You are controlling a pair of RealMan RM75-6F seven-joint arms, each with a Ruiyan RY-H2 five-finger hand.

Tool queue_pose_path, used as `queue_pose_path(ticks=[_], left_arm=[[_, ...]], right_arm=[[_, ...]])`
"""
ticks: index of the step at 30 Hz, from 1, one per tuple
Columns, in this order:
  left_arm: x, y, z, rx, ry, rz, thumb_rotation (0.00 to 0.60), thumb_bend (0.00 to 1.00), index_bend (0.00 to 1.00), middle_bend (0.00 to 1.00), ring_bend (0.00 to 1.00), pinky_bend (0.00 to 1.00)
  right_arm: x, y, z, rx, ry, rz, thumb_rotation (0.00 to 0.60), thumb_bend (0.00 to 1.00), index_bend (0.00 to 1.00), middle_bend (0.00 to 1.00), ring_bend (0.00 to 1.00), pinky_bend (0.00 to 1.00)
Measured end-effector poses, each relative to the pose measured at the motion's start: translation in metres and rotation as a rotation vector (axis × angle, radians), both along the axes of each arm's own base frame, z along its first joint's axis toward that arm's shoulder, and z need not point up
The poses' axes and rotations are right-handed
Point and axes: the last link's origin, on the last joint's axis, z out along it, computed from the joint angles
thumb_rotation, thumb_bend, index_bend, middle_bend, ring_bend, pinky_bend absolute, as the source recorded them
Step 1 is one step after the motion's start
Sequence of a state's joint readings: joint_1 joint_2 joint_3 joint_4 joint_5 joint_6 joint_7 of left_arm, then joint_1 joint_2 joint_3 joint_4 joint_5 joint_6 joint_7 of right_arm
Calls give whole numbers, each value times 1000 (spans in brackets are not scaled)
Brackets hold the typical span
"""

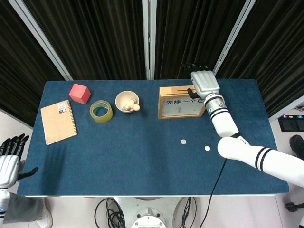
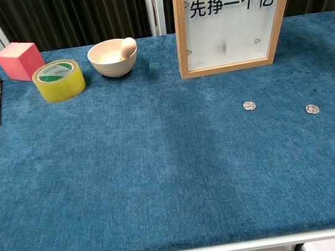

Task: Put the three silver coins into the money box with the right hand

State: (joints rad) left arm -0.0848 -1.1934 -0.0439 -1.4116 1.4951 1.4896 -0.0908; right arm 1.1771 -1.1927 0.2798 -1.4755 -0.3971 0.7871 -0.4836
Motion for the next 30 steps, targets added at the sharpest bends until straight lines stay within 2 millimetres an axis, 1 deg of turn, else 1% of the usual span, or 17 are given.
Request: queue_pose_path(ticks=[4,7,10,13,16,18,19,20,22,23,25,26,30], left_arm=[[1,1,2,5,4,-5,600,42,42,36,0,0],[3,2,2,3,9,-9,600,41,42,36,0,0],[6,4,1,0,16,-16,600,42,42,36,0,0],[9,5,-1,-4,26,-22,600,42,42,36,0,0],[12,4,-3,-7,33,-26,600,42,42,36,0,0],[13,2,-5,-8,37,-26,600,42,42,36,0,0],[14,1,-5,-9,37,-26,600,42,42,36,0,0],[14,0,-7,-9,36,-25,600,41,42,36,0,0],[14,-1,-9,-8,32,-23,600,41,42,36,0,0],[14,-2,-10,-6,29,-21,600,41,42,36,0,0],[14,-4,-12,-6,25,-18,600,41,42,36,0,0],[13,-5,-13,-7,26,-16,600,41,42,36,0,0],[11,-9,-15,-16,48,-13,600,41,42,36,0,0]], right_arm=[[2,11,8,-26,3,84,600,334,0,0,0,0],[-1,27,17,-48,37,174,600,322,0,0,0,0],[-8,50,27,-74,60,270,600,319,0,0,0,0],[-21,79,36,-98,73,359,600,310,0,0,0,0],[-42,111,42,-102,96,428,600,296,0,0,0,0],[-61,136,43,-93,113,457,600,292,6,0,0,0],[-70,146,42,-87,117,466,600,292,33,0,0,0],[-81,160,41,-78,115,476,600,291,84,0,0,0],[-98,177,36,-66,103,486,600,291,156,1,0,0],[-108,184,33,-63,96,491,600,291,175,1,0,0],[-125,190,23,-50,93,481,600,291,187,6,0,0],[-137,193,15,-37,95,465,600,292,187,17,0,0],[-174,197,-18,-3,108,417,600,292,198,63,0,0]])
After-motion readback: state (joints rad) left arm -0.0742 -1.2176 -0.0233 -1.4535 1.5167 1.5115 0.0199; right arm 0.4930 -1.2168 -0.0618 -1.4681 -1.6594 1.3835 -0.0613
